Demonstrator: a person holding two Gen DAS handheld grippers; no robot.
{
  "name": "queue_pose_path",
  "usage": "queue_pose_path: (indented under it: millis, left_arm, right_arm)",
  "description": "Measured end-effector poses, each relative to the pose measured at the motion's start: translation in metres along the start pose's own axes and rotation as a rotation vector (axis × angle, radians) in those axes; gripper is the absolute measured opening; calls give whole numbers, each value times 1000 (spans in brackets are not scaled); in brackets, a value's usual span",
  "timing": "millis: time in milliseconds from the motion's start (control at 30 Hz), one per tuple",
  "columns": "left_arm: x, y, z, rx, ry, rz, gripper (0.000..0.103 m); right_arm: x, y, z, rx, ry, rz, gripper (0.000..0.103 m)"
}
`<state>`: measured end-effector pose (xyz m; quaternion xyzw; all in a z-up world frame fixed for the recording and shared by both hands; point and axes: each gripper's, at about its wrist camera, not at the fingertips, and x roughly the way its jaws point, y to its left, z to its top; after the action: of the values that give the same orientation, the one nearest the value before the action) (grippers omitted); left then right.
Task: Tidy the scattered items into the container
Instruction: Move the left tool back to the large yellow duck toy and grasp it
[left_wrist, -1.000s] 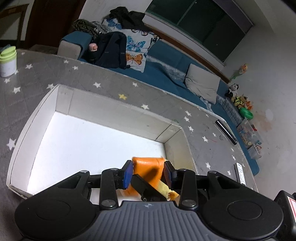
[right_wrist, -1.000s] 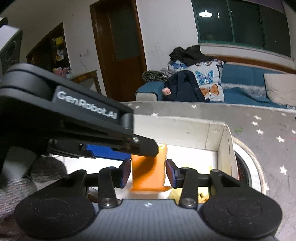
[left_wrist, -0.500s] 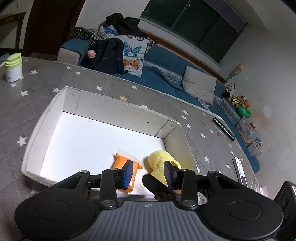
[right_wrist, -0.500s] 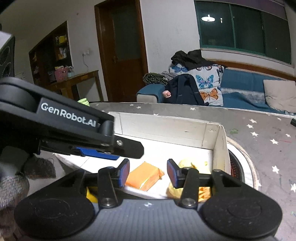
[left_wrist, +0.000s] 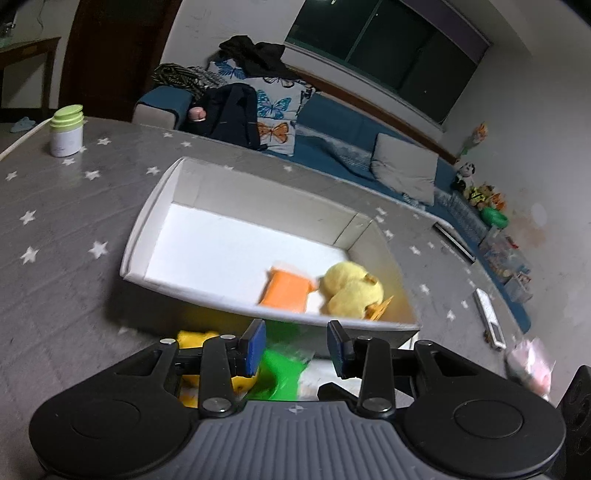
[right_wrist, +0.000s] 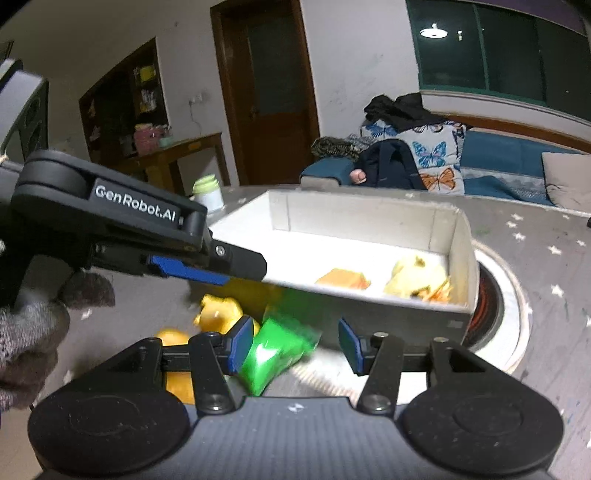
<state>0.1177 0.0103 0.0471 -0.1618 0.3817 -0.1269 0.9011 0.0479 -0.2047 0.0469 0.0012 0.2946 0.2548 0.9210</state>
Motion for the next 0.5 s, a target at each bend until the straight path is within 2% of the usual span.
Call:
queue_pose_path:
  millis: [300, 500]
  left_arm:
    - [-11, 19, -16, -32, 7, 6, 39]
    - [-23, 35, -23, -70, -10, 32, 39]
  right_arm:
    - [-2, 13, -16, -11, 32, 39, 52]
    - [-6, 25, -17, -40, 37, 108, 52]
